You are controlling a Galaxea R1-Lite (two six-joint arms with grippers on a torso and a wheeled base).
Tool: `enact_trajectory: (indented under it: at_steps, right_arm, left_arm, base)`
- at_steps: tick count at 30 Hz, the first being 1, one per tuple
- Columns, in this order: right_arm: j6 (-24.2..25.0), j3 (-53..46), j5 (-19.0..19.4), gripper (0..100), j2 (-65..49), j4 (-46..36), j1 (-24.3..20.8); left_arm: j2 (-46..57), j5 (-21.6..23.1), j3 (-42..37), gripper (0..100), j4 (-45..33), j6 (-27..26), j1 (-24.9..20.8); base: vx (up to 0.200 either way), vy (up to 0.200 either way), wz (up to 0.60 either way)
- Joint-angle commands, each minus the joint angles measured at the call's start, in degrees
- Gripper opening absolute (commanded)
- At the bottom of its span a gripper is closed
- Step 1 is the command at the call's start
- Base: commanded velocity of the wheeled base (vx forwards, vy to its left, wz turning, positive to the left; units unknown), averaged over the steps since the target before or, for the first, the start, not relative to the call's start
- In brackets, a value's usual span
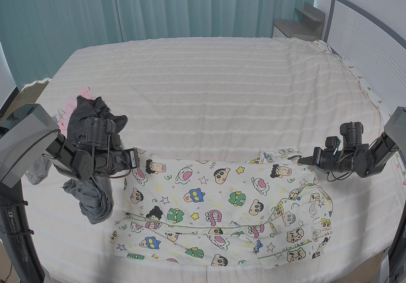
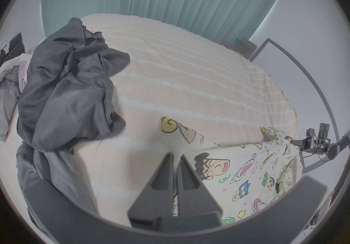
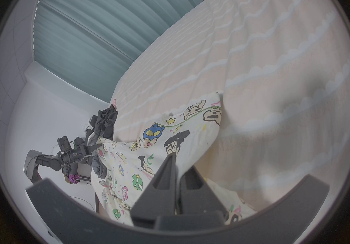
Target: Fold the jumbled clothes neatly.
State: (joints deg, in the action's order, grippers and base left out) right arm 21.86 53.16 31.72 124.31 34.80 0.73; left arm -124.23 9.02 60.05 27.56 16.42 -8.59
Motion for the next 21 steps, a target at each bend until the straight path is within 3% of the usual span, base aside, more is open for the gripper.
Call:
enact_trajectory:
  at_steps: [1, 21]
  right_arm:
    - [-0.41, -3.33, 1.68, 0, -3.19, 0.09, 0.32]
    - [-7.53, -20.20, 5.46, 0, -7.06, 7.73, 0.32]
  left_arm:
    - [1.71, -0.06, -4.06, 0, 2.76, -0.16, -0.02]
    - [8.92, 1.35, -17.42, 0, 6.63, -4.47, -0.11]
  base:
    - [0.000, 0.000, 0.00]
    - [0.000, 0.000, 0.00]
